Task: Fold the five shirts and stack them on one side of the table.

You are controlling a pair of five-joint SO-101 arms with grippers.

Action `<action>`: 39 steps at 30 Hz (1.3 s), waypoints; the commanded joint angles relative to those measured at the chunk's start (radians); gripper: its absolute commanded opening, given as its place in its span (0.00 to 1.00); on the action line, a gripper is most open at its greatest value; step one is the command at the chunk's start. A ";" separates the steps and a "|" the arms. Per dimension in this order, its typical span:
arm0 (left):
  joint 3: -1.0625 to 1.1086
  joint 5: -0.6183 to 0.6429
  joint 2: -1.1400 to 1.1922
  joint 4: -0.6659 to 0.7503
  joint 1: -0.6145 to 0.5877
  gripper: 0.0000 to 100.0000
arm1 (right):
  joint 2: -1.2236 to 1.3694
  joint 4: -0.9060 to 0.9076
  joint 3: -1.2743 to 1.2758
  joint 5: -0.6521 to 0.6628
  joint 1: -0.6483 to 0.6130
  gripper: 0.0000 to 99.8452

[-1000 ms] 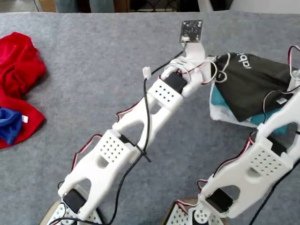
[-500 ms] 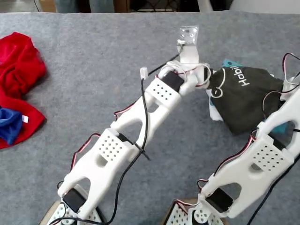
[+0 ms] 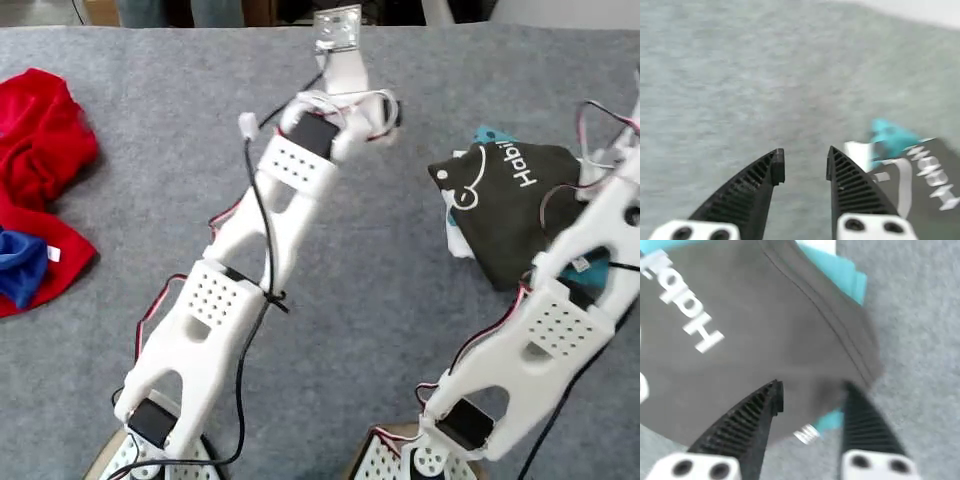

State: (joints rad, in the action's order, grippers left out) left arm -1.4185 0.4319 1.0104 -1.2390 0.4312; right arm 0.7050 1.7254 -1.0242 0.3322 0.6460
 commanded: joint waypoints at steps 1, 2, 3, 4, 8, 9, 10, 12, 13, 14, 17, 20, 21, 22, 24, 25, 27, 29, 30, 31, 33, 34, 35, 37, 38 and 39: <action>-0.119 -0.143 -0.032 -0.138 -0.076 0.11 | 0.021 -0.046 -0.008 -0.083 -0.054 0.12; -0.137 -0.161 -0.031 -0.176 -0.099 0.11 | 0.041 -0.060 -0.005 -0.094 -0.063 0.12; -0.153 -0.180 -0.031 -0.216 -0.124 0.11 | 0.070 -0.068 -0.005 -0.101 -0.069 0.12; -0.170 -0.196 -0.031 -0.256 -0.151 0.11 | 0.102 -0.071 -0.005 -0.103 -0.074 0.12; -0.232 -0.221 -0.031 -0.384 -0.274 0.11 | 0.251 -0.087 -0.015 -0.101 -0.100 0.07; -0.248 -0.224 -0.032 -0.408 -0.305 0.11 | 0.282 -0.092 -0.015 -0.101 -0.101 0.03; -0.252 -0.226 -0.032 -0.431 -0.340 0.12 | 0.302 -0.094 -0.022 -0.101 -0.103 0.01; -0.251 -0.227 -0.044 -0.466 -0.403 0.13 | 0.314 -0.061 -0.059 -0.101 -0.104 0.03; -0.251 -0.227 -0.061 -0.485 -0.435 0.13 | 0.309 -0.038 -0.093 -0.101 -0.104 0.03; -0.249 -0.229 -0.083 -0.500 -0.464 0.13 | 0.302 -0.015 -0.137 -0.101 -0.104 0.03; -0.249 -0.270 -0.144 -0.516 -0.539 0.13 | 0.280 0.028 -0.298 -0.101 -0.104 0.03; -0.249 -0.308 -0.230 -0.519 -0.598 0.13 | 0.266 0.034 -0.455 -0.101 -0.098 0.03; -0.249 -0.319 -0.259 -0.519 -0.618 0.13 | 0.262 0.034 -0.503 -0.098 -0.097 0.03; -0.249 -0.325 -0.287 -0.519 -0.636 0.13 | 0.255 0.034 -0.542 -0.097 -0.097 0.03; -0.249 -0.341 -0.334 -0.519 -0.676 0.13 | 0.245 0.035 -0.610 -0.097 -0.095 0.03; -0.249 -0.348 -0.353 -0.519 -0.697 0.13 | 0.239 0.035 -0.634 -0.097 -0.095 0.03; -0.248 -0.359 -0.381 -0.520 -0.739 0.13 | 0.229 0.035 -0.648 -0.097 -0.097 0.03; -0.248 -0.361 -0.394 -0.520 -0.782 0.13 | 0.229 0.034 -0.634 -0.097 -0.097 0.03; -0.248 -0.361 -0.396 -0.520 -0.802 0.13 | 0.234 0.032 -0.619 -0.097 -0.097 0.03; -0.248 -0.361 -0.396 -0.520 -0.819 0.13 | 0.245 0.028 -0.601 -0.095 -0.097 0.03; -0.248 -0.362 -0.396 -0.520 -0.854 0.13 | 0.275 0.028 -0.576 -0.095 -0.095 0.03; -0.242 -0.362 -0.394 -0.520 -0.871 0.13 | 0.292 0.028 -0.564 -0.095 -0.086 0.03; -0.225 -0.362 -0.394 -0.520 -0.888 0.13 | 0.315 0.028 -0.562 -0.095 -0.078 0.03; -0.180 -0.362 -0.396 -0.520 -0.926 0.13 | 0.372 0.026 -0.572 -0.095 -0.069 0.03; -0.154 -0.362 -0.396 -0.520 -0.947 0.13 | 0.401 0.025 -0.573 -0.094 -0.069 0.03; -0.130 -0.362 -0.396 -0.520 -0.970 0.13 | 0.432 0.015 -0.573 -0.094 -0.069 0.03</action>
State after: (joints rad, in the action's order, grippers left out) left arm -1.5873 0.0760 0.6697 -1.7530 -0.4818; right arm 1.1024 1.7545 -1.5873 0.2386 0.5631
